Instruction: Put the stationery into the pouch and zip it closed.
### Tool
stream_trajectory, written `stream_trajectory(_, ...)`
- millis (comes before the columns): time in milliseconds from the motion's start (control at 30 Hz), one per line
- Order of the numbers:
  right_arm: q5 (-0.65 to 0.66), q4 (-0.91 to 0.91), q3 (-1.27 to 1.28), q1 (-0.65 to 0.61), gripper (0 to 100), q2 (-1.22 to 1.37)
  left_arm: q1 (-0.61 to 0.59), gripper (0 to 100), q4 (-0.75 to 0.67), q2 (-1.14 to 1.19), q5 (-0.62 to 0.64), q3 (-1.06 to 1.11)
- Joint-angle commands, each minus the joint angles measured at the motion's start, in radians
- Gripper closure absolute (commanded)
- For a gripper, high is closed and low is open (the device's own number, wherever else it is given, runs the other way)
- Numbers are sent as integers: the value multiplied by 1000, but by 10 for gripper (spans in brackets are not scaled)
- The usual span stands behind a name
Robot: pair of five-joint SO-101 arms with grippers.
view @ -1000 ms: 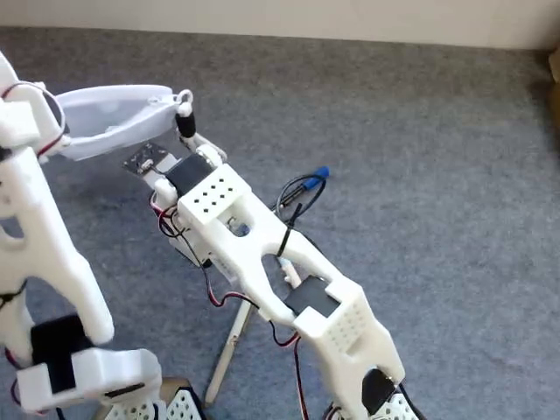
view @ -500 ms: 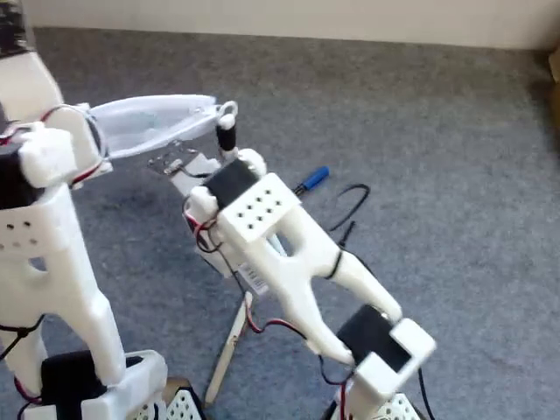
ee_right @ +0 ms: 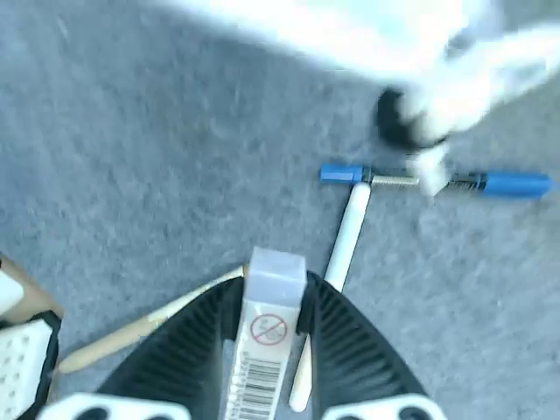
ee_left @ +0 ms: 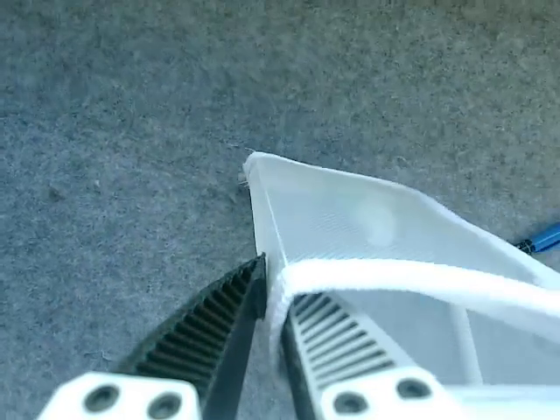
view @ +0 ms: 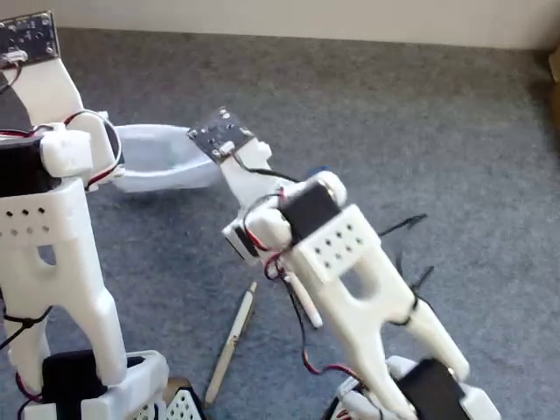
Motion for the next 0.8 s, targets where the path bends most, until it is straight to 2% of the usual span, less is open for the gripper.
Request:
stream_trajectory(0, 6, -104, 65, 16, 995, -133, 27, 993, 0, -45, 12, -8)
stream_trajectory(367, 6, -355, 289, 16, 995, -340, 68, 992, -14, -47, 6, 99)
stream_trajectory(767, 5, -398, 341, 10, 995, -469, 68, 992, -58, -47, 12, 177)
